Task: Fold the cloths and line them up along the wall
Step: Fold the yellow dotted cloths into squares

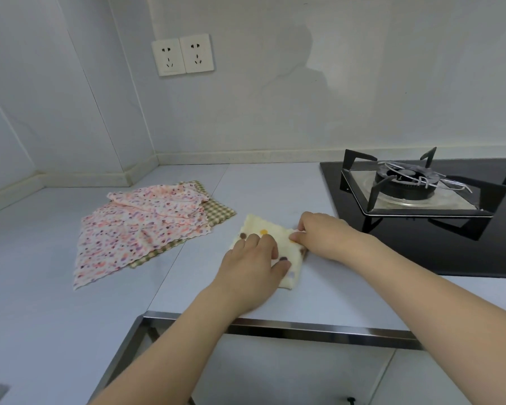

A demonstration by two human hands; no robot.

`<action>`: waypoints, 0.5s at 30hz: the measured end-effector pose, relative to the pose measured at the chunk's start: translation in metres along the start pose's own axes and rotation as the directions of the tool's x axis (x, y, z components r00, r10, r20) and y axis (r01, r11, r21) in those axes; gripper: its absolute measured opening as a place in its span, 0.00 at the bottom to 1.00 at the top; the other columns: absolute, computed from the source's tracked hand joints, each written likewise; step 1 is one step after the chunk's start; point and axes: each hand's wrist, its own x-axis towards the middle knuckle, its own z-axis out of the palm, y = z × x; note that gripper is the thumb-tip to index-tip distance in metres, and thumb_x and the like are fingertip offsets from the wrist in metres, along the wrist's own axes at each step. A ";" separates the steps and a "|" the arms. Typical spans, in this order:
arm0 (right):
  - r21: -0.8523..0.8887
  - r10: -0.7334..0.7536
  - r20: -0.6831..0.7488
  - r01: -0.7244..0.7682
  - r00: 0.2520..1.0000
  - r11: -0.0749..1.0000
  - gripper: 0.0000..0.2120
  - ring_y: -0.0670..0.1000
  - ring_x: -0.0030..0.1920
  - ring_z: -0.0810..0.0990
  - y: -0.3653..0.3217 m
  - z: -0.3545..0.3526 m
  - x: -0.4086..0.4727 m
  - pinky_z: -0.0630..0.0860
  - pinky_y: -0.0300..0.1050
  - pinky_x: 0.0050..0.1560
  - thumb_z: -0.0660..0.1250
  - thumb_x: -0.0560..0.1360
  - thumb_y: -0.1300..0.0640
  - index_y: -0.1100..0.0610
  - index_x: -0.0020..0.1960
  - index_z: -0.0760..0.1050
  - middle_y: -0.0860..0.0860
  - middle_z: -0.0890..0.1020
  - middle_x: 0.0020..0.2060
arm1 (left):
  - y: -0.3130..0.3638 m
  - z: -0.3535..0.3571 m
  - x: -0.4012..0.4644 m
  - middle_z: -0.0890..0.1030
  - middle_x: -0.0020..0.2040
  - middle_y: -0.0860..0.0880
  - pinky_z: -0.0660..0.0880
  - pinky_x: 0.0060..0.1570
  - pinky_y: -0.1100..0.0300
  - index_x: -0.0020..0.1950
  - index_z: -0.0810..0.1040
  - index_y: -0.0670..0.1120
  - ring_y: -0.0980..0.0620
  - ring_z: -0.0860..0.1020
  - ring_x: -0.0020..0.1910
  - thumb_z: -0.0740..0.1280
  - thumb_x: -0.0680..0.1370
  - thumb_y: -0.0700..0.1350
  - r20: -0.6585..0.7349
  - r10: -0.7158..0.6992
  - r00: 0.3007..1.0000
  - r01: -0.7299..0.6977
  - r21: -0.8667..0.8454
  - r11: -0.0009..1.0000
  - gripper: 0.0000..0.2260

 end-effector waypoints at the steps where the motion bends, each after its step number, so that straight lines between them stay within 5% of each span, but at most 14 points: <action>1: -0.012 0.009 0.008 -0.009 1.000 1.000 0.15 0.56 0.55 0.75 -0.001 -0.001 -0.001 0.69 0.49 0.49 0.58 0.79 0.44 0.55 0.56 0.70 0.53 0.77 0.55 | -0.001 0.001 0.000 0.69 0.53 0.53 0.64 0.52 0.56 0.52 0.65 0.53 0.49 0.68 0.55 0.58 0.80 0.59 0.009 -0.013 1.000 0.013 0.001 1.000 0.10; 8: -0.024 0.088 0.229 -0.085 0.969 0.996 0.21 0.55 0.50 0.75 -0.007 -0.013 -0.001 0.72 0.47 0.51 0.57 0.78 0.39 0.56 0.56 0.73 0.54 0.75 0.53 | 0.004 -0.013 -0.005 0.65 0.60 0.53 0.62 0.63 0.53 0.62 0.66 0.55 0.50 0.62 0.61 0.64 0.71 0.69 0.195 -0.060 0.979 0.068 -0.033 0.997 0.26; 11: 0.362 0.041 0.164 -0.099 0.986 0.927 0.13 0.52 0.44 0.76 0.000 -0.012 -0.010 0.71 0.45 0.44 0.66 0.76 0.47 0.58 0.49 0.76 0.54 0.80 0.46 | 0.002 -0.021 -0.012 0.66 0.59 0.54 0.63 0.62 0.54 0.61 0.69 0.57 0.52 0.63 0.61 0.66 0.72 0.67 0.220 -0.043 0.975 0.079 -0.161 0.984 0.23; 13: 0.642 0.013 0.055 -0.045 0.998 0.765 0.06 0.50 0.40 0.75 0.004 -0.013 -0.017 0.71 0.43 0.40 0.69 0.75 0.55 0.56 0.45 0.73 0.53 0.78 0.41 | -0.005 -0.030 -0.014 0.72 0.57 0.51 0.69 0.59 0.57 0.58 0.74 0.52 0.52 0.70 0.58 0.67 0.76 0.59 0.193 -0.061 0.979 0.159 -0.546 0.823 0.16; 15: 0.837 -0.035 -0.005 0.023 0.999 0.547 0.06 0.51 0.39 0.78 0.005 -0.021 -0.026 0.76 0.44 0.39 0.69 0.75 0.64 0.56 0.46 0.72 0.56 0.79 0.43 | -0.013 -0.036 -0.014 0.75 0.56 0.51 0.73 0.50 0.64 0.57 0.75 0.50 0.53 0.74 0.54 0.66 0.78 0.55 0.067 -0.173 0.983 0.167 -0.731 0.661 0.12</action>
